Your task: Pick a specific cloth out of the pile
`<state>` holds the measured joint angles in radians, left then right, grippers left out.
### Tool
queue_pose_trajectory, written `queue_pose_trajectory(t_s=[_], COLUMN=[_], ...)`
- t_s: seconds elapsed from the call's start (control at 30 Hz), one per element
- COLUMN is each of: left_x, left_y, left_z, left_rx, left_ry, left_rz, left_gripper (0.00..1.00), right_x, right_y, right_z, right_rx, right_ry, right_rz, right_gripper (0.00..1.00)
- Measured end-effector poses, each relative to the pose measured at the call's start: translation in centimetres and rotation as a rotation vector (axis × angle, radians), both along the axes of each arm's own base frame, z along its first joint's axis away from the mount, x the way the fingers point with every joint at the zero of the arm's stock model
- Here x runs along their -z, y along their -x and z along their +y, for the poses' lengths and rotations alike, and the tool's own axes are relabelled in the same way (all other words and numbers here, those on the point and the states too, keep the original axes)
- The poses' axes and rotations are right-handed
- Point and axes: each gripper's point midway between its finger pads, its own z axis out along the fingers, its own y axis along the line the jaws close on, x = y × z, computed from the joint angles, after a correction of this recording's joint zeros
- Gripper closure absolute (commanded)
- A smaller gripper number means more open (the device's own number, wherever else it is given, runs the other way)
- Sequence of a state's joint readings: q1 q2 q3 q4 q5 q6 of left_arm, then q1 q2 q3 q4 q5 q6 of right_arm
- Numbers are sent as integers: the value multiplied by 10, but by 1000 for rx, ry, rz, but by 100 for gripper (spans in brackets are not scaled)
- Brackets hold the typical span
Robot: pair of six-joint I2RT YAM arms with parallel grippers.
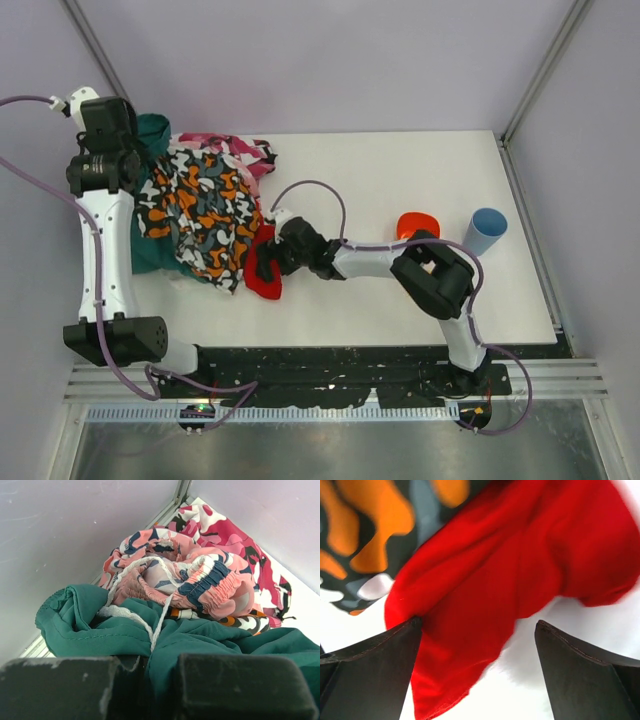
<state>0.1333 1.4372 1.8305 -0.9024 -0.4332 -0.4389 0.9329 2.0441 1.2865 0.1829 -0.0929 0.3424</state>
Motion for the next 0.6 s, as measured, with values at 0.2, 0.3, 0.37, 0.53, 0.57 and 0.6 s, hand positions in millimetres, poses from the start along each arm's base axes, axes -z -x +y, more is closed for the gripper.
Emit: queue_pose_trajectory(t_s=[0.2,0.3,0.37,0.53,0.57,0.6], left_x=[21,30,38,81,91,104], left_y=[-15,-17,-19,-25,-27,-29], left_z=[1,0,-4,-26,-35,-45], left_rx=[-7,-12,-13,11,27,50], left_ry=[23,39,52,66,71,75], left_rz=[37,44,46,111,125,147], left_gripper=[100,100,100,100,100,100], right_x=[14,14,14,-36,-57,-91], right_y=[37,40,34,12,6,-1], right_z=[26,29,23,-14,-18,-20], right_rx=[-104,-108,-85,6,21,41], right_ry=[10,24,49,178,180,162], right_rz=[13,8,-8,-150,-193,-256], right_gripper=[66,89,94,95,95,95])
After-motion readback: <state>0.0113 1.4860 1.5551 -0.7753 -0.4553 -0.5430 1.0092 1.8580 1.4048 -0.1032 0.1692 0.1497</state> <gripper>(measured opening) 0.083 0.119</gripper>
